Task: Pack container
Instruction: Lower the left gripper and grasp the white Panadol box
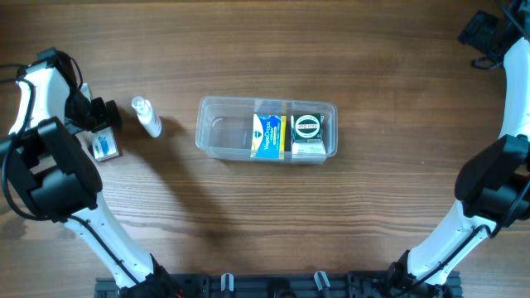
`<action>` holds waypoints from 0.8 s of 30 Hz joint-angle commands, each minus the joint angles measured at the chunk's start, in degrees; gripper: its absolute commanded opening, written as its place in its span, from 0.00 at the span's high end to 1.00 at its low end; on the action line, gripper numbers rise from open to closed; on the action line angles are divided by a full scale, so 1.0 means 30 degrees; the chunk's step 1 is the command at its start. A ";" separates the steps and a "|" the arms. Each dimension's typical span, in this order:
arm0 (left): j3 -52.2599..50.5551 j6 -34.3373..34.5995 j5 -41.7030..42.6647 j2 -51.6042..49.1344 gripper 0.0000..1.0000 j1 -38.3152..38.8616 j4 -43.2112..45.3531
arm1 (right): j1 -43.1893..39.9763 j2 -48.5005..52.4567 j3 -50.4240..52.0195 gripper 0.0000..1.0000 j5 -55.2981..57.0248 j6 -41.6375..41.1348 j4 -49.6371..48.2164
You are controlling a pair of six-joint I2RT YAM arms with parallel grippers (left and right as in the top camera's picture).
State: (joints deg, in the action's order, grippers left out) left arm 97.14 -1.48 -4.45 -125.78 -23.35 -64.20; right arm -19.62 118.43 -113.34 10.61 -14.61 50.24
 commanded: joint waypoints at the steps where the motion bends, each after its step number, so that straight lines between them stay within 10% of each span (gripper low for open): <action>1: 0.0102 -0.0372 0.1064 -0.0189 0.00 -0.0073 0.0415 | -0.0022 0.0080 -0.0182 0.00 0.0321 0.0313 -0.0029; 24: -0.0780 -0.0874 0.0678 -0.0197 0.00 -0.0095 0.1202 | -0.0022 0.0080 -0.0182 0.00 0.0321 0.0313 -0.0029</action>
State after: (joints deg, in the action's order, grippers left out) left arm 95.53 -2.96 -3.11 -125.80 -23.35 -61.06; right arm -19.62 118.43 -113.34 10.61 -14.61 50.24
